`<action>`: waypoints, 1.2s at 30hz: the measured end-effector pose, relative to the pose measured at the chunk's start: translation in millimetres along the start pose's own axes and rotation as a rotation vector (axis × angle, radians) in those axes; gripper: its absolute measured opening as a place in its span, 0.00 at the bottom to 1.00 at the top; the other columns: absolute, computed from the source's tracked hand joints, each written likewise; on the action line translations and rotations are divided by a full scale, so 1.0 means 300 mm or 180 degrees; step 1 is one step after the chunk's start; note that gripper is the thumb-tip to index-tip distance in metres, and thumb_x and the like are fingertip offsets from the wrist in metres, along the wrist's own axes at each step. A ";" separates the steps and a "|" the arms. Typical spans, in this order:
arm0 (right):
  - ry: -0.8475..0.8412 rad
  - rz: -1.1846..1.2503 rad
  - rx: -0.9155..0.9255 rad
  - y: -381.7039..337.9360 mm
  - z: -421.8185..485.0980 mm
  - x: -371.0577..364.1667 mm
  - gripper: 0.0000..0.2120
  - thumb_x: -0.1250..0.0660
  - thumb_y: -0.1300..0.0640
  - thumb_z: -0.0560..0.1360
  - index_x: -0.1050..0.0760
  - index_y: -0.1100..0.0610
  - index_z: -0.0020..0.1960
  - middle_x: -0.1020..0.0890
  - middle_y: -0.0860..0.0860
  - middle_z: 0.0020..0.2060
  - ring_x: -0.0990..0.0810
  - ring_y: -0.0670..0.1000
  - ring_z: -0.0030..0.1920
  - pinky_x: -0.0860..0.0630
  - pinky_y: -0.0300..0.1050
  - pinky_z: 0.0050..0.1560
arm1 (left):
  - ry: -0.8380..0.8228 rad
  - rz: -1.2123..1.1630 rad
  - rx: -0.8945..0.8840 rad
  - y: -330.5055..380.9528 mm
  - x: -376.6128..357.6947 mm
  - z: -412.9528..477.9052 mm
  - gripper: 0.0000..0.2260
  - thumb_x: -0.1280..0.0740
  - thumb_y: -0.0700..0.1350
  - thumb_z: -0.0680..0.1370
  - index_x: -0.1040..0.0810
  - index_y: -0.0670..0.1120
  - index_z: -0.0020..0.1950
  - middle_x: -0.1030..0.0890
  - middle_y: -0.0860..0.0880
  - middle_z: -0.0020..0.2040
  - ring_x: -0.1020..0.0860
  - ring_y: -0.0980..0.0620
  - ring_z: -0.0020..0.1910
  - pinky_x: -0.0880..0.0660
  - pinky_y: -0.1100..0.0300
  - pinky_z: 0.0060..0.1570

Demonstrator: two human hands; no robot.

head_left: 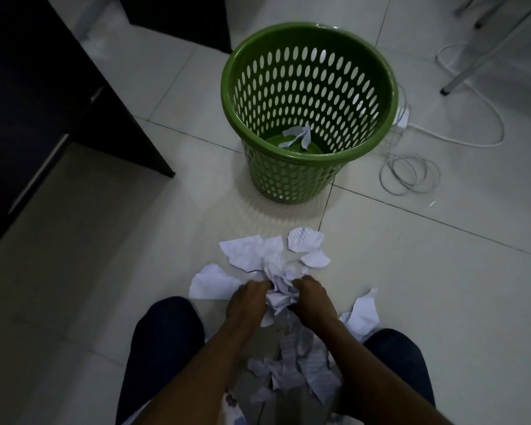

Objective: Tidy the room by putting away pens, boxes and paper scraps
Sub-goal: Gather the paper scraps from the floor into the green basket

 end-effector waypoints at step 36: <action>0.1228 -0.0630 0.0889 -0.340 -0.131 0.583 0.11 0.27 0.55 0.69 0.23 0.63 0.44 0.20 0.61 0.42 0.22 0.61 0.44 0.35 0.43 0.38 | 0.1233 0.0595 -0.0850 0.241 0.639 -0.095 0.09 0.37 0.40 0.75 0.21 0.42 0.52 0.19 0.38 0.50 0.21 0.37 0.50 0.28 0.55 0.44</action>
Point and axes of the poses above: each hand's wrist, its own z-axis towards the middle knuckle, its own x-axis out of the back of the hand, y = z × x, the point moved 2 cm from there along z, towards the middle knuckle
